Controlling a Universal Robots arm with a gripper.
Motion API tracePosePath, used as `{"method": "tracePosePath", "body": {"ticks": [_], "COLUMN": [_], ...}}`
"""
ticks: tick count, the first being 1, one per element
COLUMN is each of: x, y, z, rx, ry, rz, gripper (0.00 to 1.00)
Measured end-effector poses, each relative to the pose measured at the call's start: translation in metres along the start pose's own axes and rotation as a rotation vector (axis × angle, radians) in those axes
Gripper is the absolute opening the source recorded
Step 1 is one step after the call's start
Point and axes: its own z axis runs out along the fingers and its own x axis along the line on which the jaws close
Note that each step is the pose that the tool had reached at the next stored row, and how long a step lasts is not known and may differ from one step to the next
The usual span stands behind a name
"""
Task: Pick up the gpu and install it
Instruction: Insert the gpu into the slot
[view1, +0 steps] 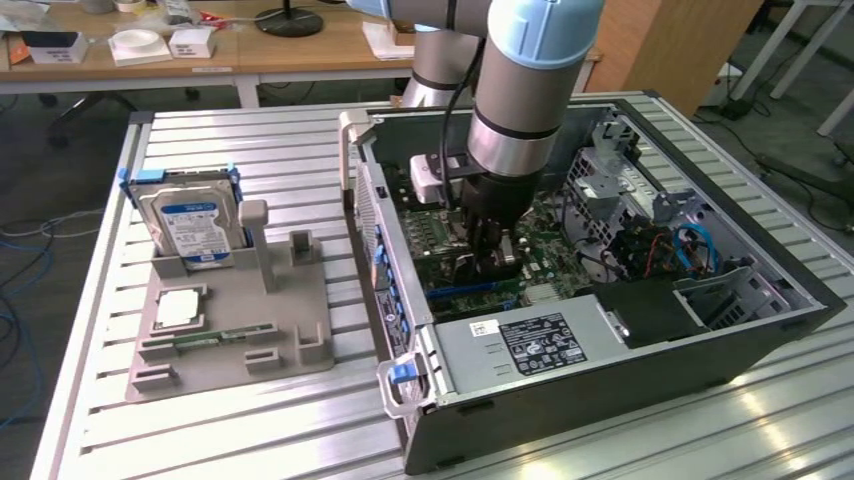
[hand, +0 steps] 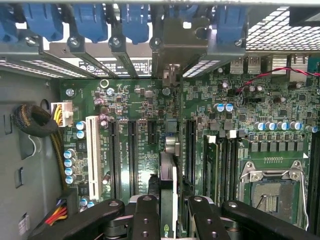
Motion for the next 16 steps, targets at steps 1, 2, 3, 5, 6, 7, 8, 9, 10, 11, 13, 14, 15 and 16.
{"method": "tracePosePath", "body": {"ticks": [1, 2, 3, 5, 6, 7, 8, 9, 10, 11, 13, 14, 15, 16], "x": [0.0000, 0.0000, 0.0001, 0.0001, 0.0001, 0.0001, 0.0001, 0.0000, -0.0001, -0.0001, -0.0001, -0.0001, -0.0002, -0.0005], "y": [0.0000, 0.0000, 0.0000, 0.0002, 0.0002, 0.0002, 0.0002, 0.0005, 0.0007, 0.0007, 0.0008, 0.0007, 0.0007, 0.0008], "z": [-0.0001, -0.0001, 0.0000, 0.0016, 0.0016, 0.0015, 0.0016, 0.0021, 0.0025, 0.0025, 0.0024, 0.0025, 0.0025, 0.0026], "rx": [-0.0001, -0.0001, -0.0002, -0.0002, -0.0002, -0.0002, -0.0002, 0.0000, 0.0001, 0.0000, -0.0002, -0.0001, -0.0001, -0.0001], "ry": [0.0002, 0.0002, 0.0004, 0.0004, 0.0004, 0.0005, 0.0005, 0.0001, 0.0001, 0.0001, 0.0003, 0.0003, 0.0002, 0.0002], "rz": [0.000, 0.000, 0.000, 0.000, 0.000, 0.000, 0.000, 0.000, 0.000, 0.000, 0.000, 0.000, 0.000, 0.000], "gripper": [0.27, 0.27, 0.27, 0.27, 0.27, 0.27, 0.27, 0.27, 0.27, 0.27, 0.27, 0.27, 0.27, 0.27]}}
